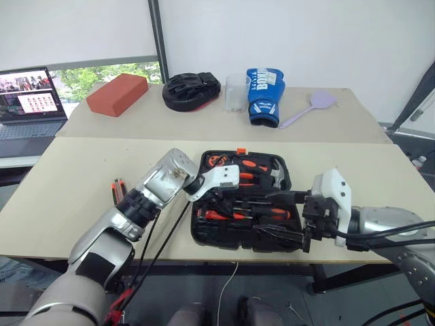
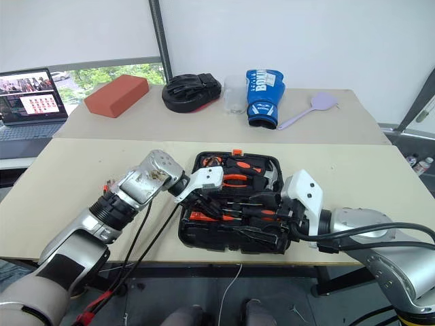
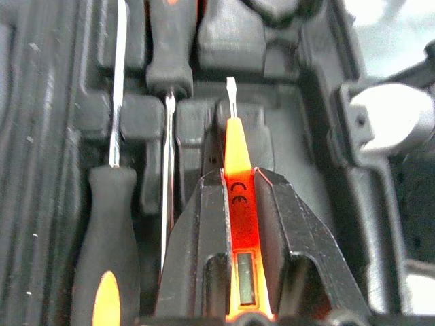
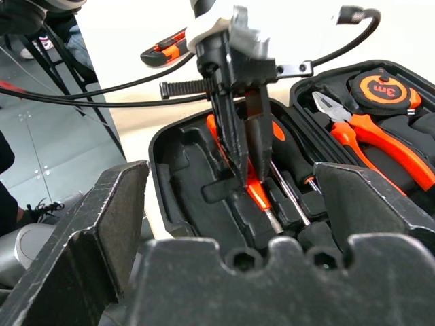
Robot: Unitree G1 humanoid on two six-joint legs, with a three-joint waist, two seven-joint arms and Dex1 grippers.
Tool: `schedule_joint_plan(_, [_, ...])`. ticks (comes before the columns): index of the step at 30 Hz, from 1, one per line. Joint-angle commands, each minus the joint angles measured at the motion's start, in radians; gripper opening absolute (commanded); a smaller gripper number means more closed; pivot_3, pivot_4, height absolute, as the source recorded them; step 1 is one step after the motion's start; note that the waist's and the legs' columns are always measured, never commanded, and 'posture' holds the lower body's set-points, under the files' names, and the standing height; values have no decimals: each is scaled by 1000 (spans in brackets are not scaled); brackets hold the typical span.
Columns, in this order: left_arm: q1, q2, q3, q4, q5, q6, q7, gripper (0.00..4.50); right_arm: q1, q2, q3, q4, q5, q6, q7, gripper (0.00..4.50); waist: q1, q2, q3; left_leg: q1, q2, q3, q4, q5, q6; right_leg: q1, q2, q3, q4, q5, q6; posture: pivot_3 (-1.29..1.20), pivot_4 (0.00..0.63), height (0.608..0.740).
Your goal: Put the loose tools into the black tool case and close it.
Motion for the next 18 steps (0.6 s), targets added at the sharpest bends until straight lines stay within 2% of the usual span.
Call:
schedule_joint_plan(1, [1, 11, -10, 22, 21, -64, -23, 216, -3, 11, -35, -19, 20, -15, -16, 4500, 0, 0, 0, 0, 0, 0, 0, 0, 0, 0, 0, 0, 0, 0, 0, 0, 150, 740])
schedule_joint_plan(8, [-5, -11, 26, 28, -10, -7, -33, 216, -6, 18, -23, -14, 16, -17, -24, 4500, 0, 0, 0, 0, 0, 0, 0, 0, 0, 0, 0, 0, 0, 0, 0, 0, 150, 740])
schedule_joint_plan(11, [0, -6, 82, -13, -74, 15, -61, 970, -8, 19, -19, -11, 15, -18, -22, 4500, 0, 0, 0, 0, 0, 0, 0, 0, 0, 0, 0, 0, 0, 0, 0, 0, 150, 740])
schedule_joint_plan(16, [8, 35, 225, -59, -186, 38, -64, 2764, -5, 18, -16, -9, 14, -18, -16, 4500, -2, 0, 0, 0, 0, 0, 0, 0, 0, 0, 0, 0, 0, 0, 0, 0, 150, 740])
schedule_joint_plan(18, [17, 52, 282, -58, -222, 50, -53, 2764, -3, 16, -17, -7, 13, -18, -12, 4500, -3, 0, 0, 0, 0, 0, 0, 0, 0, 0, 0, 0, 0, 0, 0, 0, 150, 740])
